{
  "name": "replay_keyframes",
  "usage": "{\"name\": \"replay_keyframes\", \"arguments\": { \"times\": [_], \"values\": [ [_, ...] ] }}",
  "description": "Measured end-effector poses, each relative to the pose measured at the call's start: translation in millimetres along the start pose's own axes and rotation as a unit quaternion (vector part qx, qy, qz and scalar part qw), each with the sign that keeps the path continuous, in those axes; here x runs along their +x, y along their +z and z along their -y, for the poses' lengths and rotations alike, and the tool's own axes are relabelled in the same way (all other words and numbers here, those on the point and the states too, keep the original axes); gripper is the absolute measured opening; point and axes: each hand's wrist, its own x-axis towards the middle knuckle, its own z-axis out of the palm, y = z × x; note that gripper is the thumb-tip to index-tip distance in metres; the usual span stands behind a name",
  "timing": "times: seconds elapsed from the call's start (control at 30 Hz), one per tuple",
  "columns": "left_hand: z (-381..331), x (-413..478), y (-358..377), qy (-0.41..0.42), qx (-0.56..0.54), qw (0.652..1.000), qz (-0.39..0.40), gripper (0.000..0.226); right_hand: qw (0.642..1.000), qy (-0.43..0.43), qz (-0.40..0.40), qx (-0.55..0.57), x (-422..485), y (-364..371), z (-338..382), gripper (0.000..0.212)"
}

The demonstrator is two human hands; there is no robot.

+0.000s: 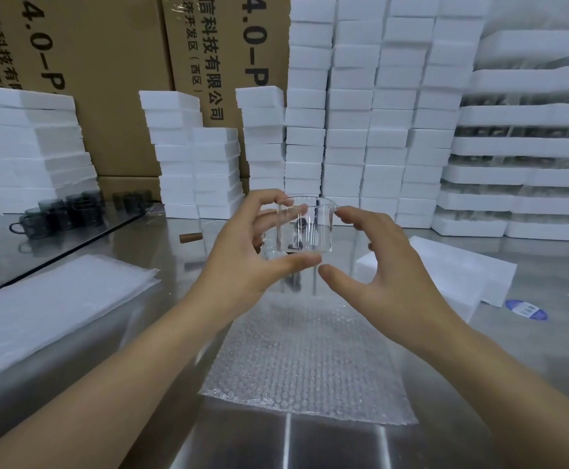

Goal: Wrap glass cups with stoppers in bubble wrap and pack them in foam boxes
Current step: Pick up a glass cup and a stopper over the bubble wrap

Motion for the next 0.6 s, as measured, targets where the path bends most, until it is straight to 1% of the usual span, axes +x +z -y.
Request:
{"name": "replay_keyframes", "arguments": {
  "times": [0.1, 0.2, 0.27, 0.33, 0.4, 0.43, 0.5, 0.53, 0.6],
  "values": [
    [-5, -2, 4, -0.034, -0.025, 0.999, 0.027, 0.065, 1.000, -0.016, -0.011, 0.023, 1, 1, 5, 0.053],
    [-3, -2, 4, -0.042, -0.046, 0.998, 0.025, 0.066, 0.999, -0.035, -0.028, 0.014, 2, -2, 5, 0.041],
    [1, 1, 3, -0.052, -0.059, 0.996, 0.033, 0.069, 0.999, -0.029, -0.026, 0.016, 2, -2, 5, 0.046],
    [5, 2, 1, -0.067, -0.085, 0.992, 0.065, 0.066, 0.999, -0.015, -0.010, 0.032, 2, -1, 7, 0.056],
    [7, 2, -1, -0.081, -0.106, 0.985, 0.107, 0.065, 0.999, -0.003, 0.003, 0.054, 3, -1, 7, 0.058],
    [8, 3, 0, -0.082, -0.105, 0.984, 0.116, 0.069, 0.998, 0.004, 0.006, 0.060, 3, -2, 6, 0.056],
    [10, 4, 0, -0.070, -0.082, 0.989, 0.104, 0.082, 0.998, 0.012, 0.000, 0.061, 3, -4, 5, 0.053],
    [8, 4, 0, -0.062, -0.066, 0.992, 0.091, 0.083, 0.998, 0.010, -0.008, 0.056, 3, -4, 4, 0.051],
    [6, 4, 0, -0.051, -0.048, 0.994, 0.080, 0.073, 0.999, 0.010, -0.010, 0.049, 3, -4, 3, 0.048]
  ]
}}
